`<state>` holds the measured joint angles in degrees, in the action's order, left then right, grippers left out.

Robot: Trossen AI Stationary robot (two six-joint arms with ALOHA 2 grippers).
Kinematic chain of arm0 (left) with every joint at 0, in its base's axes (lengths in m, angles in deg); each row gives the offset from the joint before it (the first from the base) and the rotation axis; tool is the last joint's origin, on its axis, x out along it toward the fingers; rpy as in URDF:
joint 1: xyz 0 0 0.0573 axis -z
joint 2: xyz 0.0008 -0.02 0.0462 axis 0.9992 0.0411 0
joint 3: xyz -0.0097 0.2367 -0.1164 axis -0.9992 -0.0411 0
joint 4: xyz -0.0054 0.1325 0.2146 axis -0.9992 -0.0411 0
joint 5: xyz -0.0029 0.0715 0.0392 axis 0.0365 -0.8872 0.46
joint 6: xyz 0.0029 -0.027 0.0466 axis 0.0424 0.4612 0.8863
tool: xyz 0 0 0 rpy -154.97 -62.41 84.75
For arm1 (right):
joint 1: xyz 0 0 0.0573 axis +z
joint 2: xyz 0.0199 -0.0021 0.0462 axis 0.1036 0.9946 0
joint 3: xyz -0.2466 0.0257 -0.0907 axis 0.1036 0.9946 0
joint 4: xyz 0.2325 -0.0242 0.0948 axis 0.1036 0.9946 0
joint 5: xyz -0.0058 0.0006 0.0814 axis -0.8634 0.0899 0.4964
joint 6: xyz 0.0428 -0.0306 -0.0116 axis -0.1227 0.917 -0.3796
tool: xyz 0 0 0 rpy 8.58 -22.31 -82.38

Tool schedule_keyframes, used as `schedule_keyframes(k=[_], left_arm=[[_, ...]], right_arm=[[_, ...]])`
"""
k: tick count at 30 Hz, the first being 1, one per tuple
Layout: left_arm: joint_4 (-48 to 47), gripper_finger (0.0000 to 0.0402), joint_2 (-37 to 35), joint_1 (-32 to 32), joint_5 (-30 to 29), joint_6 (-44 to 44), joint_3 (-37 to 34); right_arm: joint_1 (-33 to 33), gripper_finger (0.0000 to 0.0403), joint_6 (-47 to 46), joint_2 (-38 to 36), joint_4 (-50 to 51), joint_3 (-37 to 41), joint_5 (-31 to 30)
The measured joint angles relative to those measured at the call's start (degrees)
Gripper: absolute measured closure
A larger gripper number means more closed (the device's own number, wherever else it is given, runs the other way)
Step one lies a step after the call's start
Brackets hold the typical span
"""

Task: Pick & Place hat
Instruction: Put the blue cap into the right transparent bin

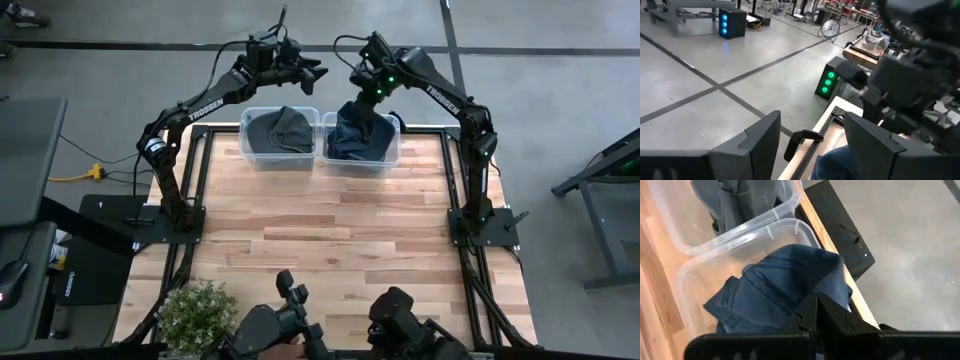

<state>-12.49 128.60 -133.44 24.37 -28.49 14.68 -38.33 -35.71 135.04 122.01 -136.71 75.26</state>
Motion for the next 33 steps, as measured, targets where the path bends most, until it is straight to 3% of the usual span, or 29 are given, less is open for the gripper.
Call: schedule_keyframes(k=[9, 23, 33], left_arm=[[0.0, 0.0184, 0.0, -1.5, 0.9, 1.0, 0.0], [0.3, 0.0184, 0.0, -2.6, 1.5, 1.0, 0.0], [0.4, 0.0184, 0.0, -2.6, 1.5, 1.0, 0.0]], right_arm=[[0.1, 0.0402, -3.9, 0.0, -7.8, 11.4, -1.2], [1.4, 0.0403, -3.3, -0.1, -16.1, 26.7, 6.1], [1.6, 0.0403, -1.7, 0.1, -14.2, 25.2, 6.3]])
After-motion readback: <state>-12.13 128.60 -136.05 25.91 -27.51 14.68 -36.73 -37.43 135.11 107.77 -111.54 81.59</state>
